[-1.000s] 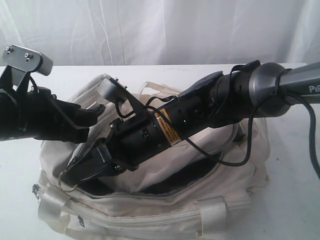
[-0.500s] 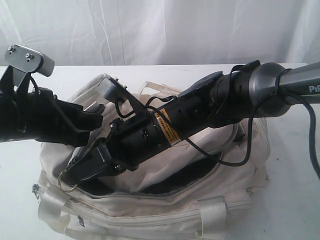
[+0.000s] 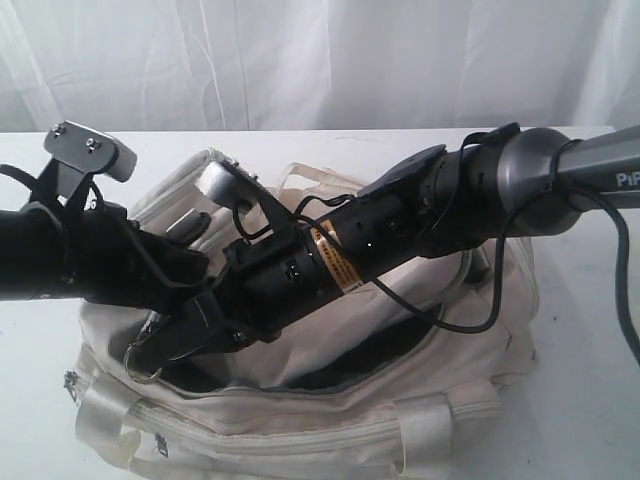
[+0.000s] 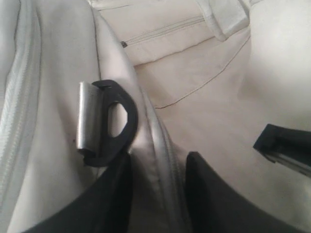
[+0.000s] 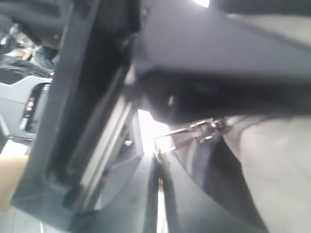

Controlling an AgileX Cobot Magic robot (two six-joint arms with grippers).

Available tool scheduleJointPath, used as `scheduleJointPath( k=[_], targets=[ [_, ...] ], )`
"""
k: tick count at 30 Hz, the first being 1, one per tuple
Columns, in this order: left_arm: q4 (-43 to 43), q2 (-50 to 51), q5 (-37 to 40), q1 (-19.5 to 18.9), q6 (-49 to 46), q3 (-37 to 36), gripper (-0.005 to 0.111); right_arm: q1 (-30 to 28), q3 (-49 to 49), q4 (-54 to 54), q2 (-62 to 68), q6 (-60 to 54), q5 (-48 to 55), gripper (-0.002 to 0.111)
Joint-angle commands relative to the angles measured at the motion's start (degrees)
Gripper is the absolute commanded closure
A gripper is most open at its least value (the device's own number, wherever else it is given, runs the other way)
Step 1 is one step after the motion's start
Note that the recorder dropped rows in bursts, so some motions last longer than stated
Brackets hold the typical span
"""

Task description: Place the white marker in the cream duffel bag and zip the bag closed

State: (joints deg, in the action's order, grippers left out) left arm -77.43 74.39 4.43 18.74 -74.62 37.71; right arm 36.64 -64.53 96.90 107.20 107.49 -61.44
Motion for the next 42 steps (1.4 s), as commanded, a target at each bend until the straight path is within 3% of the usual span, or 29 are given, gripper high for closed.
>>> scheduleJointPath(
  k=[1, 4, 17, 21, 27, 42],
  targets=[
    [0.02, 1.14, -3.21, -0.11, 0.07, -0.33, 0.089, 0.43, -0.01, -1.98, -0.50, -0.59, -2.01, 0.106],
    [0.02, 1.14, -4.43, -0.11, 0.07, -0.33, 0.106, 0.43, -0.01, -2.91, -0.50, -0.59, -4.05, 0.106],
    [-0.35, 1.14, -11.77, -0.11, 1.60, 3.20, 0.107, 1.64, -0.01, -3.53, -1.09, -0.37, -8.52, 0.108],
    [-0.35, 1.14, -13.82, -0.11, 1.60, 4.78, 0.107, 1.53, -0.01, 3.05, -2.40, 3.47, -8.52, 0.108],
    [-0.35, 1.14, -13.96, -0.11, 1.60, 4.76, 0.107, 0.66, 0.69, 3.05, -2.77, 5.26, -8.52, 0.108],
    [-0.74, 1.14, -13.36, -0.11, 1.60, 4.76, 0.107, -7.57, 0.57, 3.05, -3.77, 5.26, -8.52, 0.108]
  ],
)
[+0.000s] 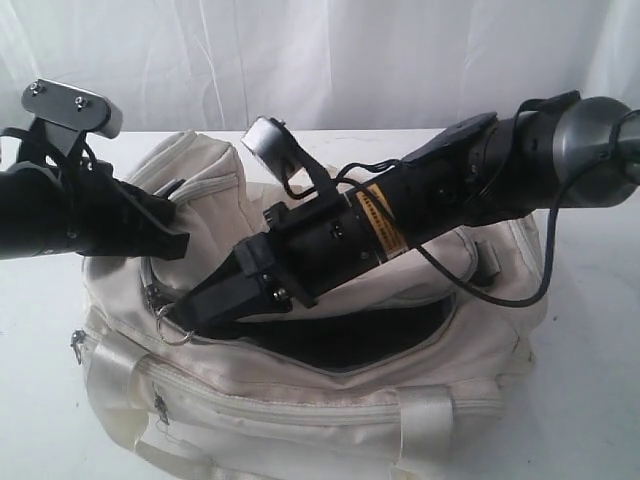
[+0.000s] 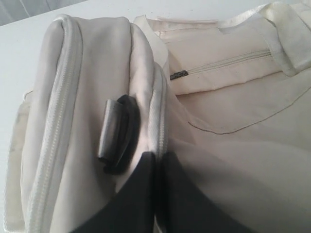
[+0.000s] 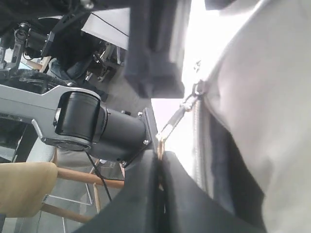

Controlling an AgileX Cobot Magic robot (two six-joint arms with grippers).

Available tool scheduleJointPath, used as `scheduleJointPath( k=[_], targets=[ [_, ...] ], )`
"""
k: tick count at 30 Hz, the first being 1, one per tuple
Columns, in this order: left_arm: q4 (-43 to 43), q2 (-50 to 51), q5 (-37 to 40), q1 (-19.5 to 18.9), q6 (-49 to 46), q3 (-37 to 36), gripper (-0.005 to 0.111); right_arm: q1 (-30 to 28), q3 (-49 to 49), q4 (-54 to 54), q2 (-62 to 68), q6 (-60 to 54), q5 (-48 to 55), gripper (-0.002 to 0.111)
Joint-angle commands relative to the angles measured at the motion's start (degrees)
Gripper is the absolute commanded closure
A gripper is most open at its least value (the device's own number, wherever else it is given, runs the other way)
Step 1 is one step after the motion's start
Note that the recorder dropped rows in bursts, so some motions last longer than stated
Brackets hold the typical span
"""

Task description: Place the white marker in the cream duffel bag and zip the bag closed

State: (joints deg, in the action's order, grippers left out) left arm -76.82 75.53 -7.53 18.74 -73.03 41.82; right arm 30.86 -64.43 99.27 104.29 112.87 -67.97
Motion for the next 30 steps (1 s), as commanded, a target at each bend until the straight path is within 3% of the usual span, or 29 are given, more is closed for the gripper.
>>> scheduleJointPath(
  k=[1, 14, 30],
  targets=[
    [-1.35, 0.00, -1.41, -0.11, 0.01, 0.65, 0.107, -2.92, 0.47, 0.67, -0.86, -0.11, -1.99, 0.108],
    [-1.33, 0.00, -1.99, -0.11, -0.21, 0.65, 0.107, -8.61, 3.10, 0.67, -0.86, 1.13, -1.99, 0.108],
    [-1.33, 0.00, -2.39, -0.11, -0.21, 0.65, 0.107, -8.66, 6.66, 0.67, -4.66, 1.49, -1.99, 0.108]
  ],
)
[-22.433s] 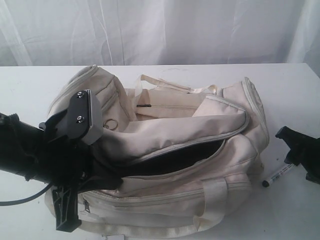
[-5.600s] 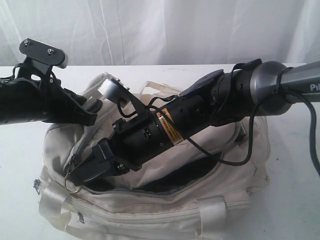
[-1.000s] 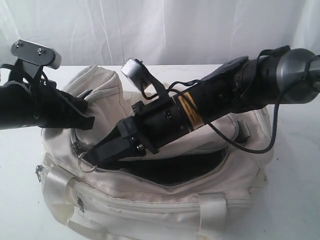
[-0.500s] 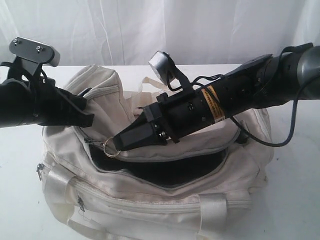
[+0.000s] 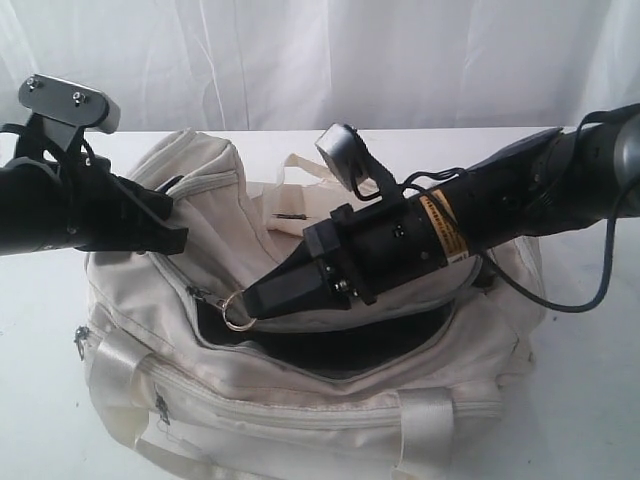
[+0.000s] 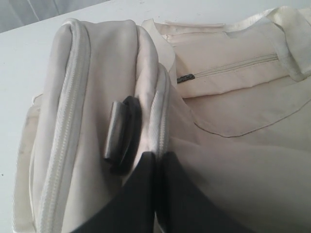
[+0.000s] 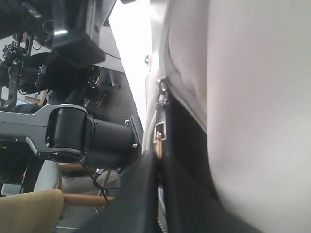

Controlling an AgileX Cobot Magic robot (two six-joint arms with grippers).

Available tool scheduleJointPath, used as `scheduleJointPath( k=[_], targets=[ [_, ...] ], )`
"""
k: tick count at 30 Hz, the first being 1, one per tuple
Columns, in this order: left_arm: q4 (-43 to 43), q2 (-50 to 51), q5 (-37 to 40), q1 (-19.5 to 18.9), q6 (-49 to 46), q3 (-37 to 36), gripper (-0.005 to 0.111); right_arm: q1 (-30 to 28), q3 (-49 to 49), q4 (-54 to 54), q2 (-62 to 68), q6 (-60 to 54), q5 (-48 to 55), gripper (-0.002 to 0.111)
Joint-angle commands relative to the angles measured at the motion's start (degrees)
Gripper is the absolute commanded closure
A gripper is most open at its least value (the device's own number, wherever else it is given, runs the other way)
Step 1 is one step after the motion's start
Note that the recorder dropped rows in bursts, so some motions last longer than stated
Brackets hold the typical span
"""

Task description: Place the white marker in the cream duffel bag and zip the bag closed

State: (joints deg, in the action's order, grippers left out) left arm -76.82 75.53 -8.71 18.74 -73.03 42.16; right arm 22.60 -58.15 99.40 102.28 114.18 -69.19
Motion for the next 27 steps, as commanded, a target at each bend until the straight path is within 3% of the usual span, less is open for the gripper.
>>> scheduleJointPath(
  k=[1, 27],
  targets=[
    [-1.33, 0.00, -1.21, -0.11, -0.21, 0.32, 0.107, -0.40, 0.38, 0.55, -3.38, 0.22, -0.78, 0.108],
    [-1.33, 0.00, -1.21, -0.11, -0.21, 0.32, 0.107, -0.40, 6.05, 0.55, -13.28, 0.44, -0.78, 0.108]
  ],
)
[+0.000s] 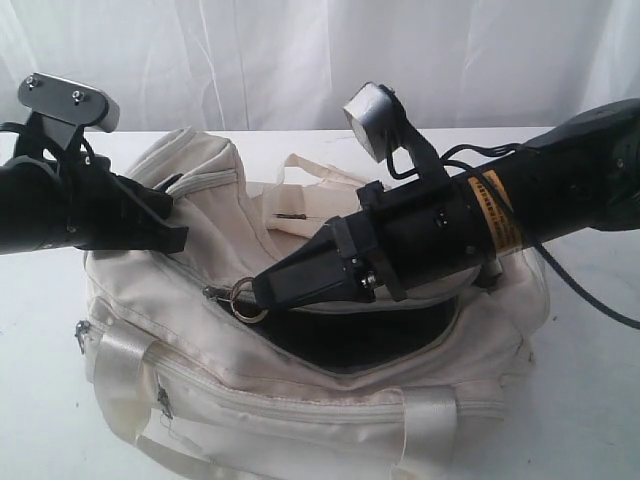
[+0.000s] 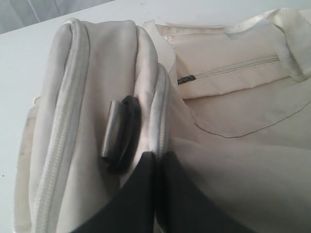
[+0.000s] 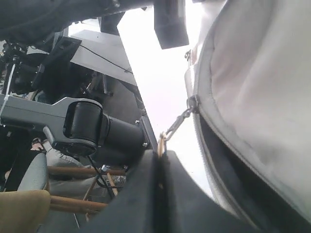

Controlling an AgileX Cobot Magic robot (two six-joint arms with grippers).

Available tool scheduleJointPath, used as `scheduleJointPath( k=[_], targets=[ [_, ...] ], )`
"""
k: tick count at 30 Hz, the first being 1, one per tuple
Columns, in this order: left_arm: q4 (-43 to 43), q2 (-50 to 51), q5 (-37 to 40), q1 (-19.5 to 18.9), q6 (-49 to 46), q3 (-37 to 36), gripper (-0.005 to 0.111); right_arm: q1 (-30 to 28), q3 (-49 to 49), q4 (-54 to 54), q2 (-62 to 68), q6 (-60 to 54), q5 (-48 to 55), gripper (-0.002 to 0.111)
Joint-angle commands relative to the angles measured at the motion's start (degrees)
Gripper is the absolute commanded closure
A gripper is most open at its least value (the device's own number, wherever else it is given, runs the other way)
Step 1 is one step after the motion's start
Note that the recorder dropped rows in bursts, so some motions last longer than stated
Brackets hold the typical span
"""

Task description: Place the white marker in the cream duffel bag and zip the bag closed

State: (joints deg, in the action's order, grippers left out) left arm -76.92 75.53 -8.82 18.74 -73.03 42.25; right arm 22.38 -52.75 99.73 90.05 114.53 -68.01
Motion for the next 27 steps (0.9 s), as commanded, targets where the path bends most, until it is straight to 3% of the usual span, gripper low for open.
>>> scheduleJointPath(
  k=[1, 16, 18, 24, 27],
  targets=[
    [-1.23, 0.00, -1.10, -0.11, -0.21, 0.23, 0.107, -0.18, 1.18, 0.22, -1.28, -0.10, -1.95, 0.108],
    [-1.23, 0.00, 1.76, -0.11, -0.21, 0.23, 0.106, -0.18, 5.65, 0.22, -2.06, -4.15, -1.95, 0.108],
    [-1.23, 0.00, 3.30, -0.11, -0.21, 0.23, 0.099, -0.18, 5.65, 0.22, -2.06, -4.15, -1.95, 0.108],
    [-1.23, -0.67, 6.51, -0.11, -0.21, 0.23, 0.059, -0.18, 5.65, 0.22, -2.06, -4.25, -1.95, 0.108],
    [0.09, -2.31, 9.71, -0.11, -0.88, 0.23, 0.054, -0.18, 5.65, 0.22, -2.06, -4.40, -1.95, 0.108]
  ],
)
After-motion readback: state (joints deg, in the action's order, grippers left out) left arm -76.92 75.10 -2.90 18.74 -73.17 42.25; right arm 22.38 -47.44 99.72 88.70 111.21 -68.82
